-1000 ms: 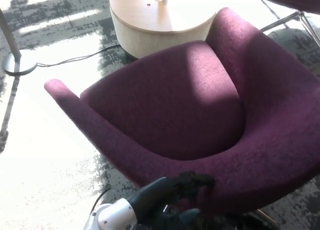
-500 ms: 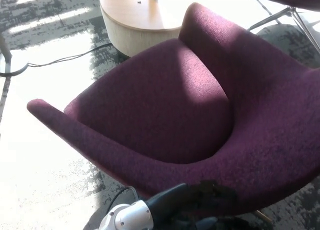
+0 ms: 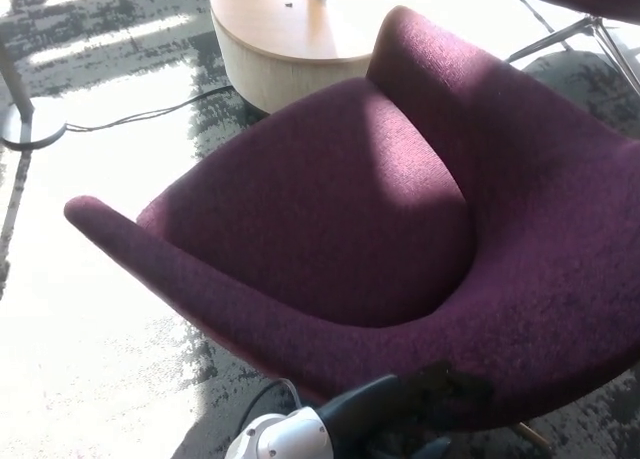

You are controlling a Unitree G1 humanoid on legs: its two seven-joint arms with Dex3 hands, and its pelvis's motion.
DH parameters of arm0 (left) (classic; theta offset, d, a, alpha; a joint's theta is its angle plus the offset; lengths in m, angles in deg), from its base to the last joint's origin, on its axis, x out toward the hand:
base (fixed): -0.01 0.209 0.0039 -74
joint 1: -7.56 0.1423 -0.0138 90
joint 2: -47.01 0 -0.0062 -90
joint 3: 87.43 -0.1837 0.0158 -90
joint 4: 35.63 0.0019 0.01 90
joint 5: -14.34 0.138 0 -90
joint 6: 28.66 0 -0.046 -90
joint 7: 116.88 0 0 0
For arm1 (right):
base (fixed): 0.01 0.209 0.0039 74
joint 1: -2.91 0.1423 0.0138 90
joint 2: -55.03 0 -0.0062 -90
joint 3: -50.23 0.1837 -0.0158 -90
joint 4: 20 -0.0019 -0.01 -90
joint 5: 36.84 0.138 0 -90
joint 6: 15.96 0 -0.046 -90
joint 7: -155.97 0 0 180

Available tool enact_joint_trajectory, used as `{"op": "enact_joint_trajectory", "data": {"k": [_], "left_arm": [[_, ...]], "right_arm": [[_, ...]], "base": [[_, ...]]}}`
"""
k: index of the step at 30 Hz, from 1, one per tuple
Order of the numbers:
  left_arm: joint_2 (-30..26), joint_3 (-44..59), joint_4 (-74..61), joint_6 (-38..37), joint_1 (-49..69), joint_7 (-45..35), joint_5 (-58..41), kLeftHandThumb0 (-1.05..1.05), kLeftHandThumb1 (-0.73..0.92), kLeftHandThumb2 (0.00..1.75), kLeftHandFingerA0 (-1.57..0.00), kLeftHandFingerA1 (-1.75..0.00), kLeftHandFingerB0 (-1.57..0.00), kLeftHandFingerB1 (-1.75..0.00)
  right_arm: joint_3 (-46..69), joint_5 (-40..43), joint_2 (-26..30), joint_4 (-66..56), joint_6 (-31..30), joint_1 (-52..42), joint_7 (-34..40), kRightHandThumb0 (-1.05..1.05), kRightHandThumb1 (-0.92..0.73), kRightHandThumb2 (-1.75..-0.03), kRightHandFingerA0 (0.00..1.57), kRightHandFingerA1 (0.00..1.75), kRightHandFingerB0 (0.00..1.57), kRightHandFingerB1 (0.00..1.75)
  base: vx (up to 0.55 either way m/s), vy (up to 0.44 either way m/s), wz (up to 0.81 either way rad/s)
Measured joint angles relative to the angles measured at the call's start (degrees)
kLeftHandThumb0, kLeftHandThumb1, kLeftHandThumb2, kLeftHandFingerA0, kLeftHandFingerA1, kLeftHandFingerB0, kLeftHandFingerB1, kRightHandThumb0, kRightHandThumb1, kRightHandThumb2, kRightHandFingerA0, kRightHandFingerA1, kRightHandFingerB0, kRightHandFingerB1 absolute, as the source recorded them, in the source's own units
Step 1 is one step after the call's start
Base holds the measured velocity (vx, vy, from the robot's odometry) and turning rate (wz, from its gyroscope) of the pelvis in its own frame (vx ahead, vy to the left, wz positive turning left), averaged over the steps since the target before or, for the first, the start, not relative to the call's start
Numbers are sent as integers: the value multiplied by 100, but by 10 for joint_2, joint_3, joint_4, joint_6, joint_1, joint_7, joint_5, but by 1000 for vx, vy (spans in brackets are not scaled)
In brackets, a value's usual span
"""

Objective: The robot stands in front of a sofa and uses its left hand to push the left side of the sofa

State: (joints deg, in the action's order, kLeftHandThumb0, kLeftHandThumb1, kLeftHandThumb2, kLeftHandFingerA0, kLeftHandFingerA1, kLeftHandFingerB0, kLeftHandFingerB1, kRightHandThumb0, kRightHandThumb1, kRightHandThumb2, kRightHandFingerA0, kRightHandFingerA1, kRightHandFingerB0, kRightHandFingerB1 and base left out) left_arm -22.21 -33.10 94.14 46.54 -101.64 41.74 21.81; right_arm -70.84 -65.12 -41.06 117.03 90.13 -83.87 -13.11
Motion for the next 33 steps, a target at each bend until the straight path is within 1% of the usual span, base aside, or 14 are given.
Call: {"op": "enact_joint_trajectory", "data": {"k": [13,14,16,17,18,21,22,23,25,26,27,28,29,33], "left_arm": [[30,-16,-21,43,1,1,15,-105,65,132,-2,-68,-5,-63],[30,-16,-21,42,2,1,16,-105,91,76,-11,-76,-10,-66],[27,-12,-21,42,2,1,16,-105,64,111,-10,-68,-11,-63],[26,-10,-21,41,2,0,16,-41,28,102,-11,-59,-10,-56],[22,-6,-20,38,2,-1,16,-101,59,110,-18,-60,-21,-56],[10,16,-18,34,8,-9,11,-97,59,109,-22,-57,-24,-52],[8,19,-18,34,9,-10,11,-101,71,66,-35,-50,-38,-45],[2,27,-14,30,15,-15,11,-94,55,99,-43,-49,-39,-45],[-9,38,-11,24,21,-18,10,-94,69,62,-49,-35,-49,-35],[-17,45,-11,22,21,-21,10,-97,65,111,-12,-49,-16,-43],[-24,49,-10,22,21,-23,10,-104,86,67,-18,-43,-22,-32],[-33,55,-10,22,20,-26,10,-104,86,67,-18,-43,-22,-32],[-38,58,-10,22,20,-26,10,-98,62,107,-14,-50,-16,-42],[-48,67,-12,22,20,-30,8,-96,67,109,-16,-48,-31,-45]], "right_arm": [[-23,-70,14,-3,-29,0,72,-58,-86,-67,29,31,28,32],[-23,-73,14,-3,-29,0,74,-58,-86,-67,29,31,28,32],[-22,-76,14,-3,-30,0,77,-58,-86,-67,29,31,28,32],[-22,-77,14,-3,-30,0,78,-58,-86,-67,29,31,28,32],[-21,-79,13,-2,-31,0,80,-58,-86,-67,29,31,28,32],[-20,-83,13,-2,-31,1,82,-58,-86,-67,29,31,28,32],[-20,-83,13,-2,-31,1,82,-58,-86,-67,29,31,28,32],[-20,-85,13,-2,-32,1,83,-58,-86,-67,29,31,28,32],[-20,-86,13,-2,-32,1,84,-58,-86,-67,29,31,28,32],[-19,-87,13,-2,-32,1,84,-39,-20,-86,0,46,0,46],[-13,-84,12,-3,-32,-1,82,-70,-92,-72,45,72,29,47],[7,-71,9,-5,-34,-11,71,-70,-92,-72,45,72,29,47],[21,-61,2,-3,-34,-15,63,-67,-76,-64,41,37,35,32],[77,-23,-30,8,-32,-16,36,-70,-77,-64,38,41,35,32]], "base": [[0,0,0],[0,0,0],[0,0,0],[0,0,0],[0,0,0],[0,0,0],[0,0,0],[0,0,0],[0,0,0],[0,0,0],[0,0,0],[0,0,0],[0,0,0],[0,0,0]]}}
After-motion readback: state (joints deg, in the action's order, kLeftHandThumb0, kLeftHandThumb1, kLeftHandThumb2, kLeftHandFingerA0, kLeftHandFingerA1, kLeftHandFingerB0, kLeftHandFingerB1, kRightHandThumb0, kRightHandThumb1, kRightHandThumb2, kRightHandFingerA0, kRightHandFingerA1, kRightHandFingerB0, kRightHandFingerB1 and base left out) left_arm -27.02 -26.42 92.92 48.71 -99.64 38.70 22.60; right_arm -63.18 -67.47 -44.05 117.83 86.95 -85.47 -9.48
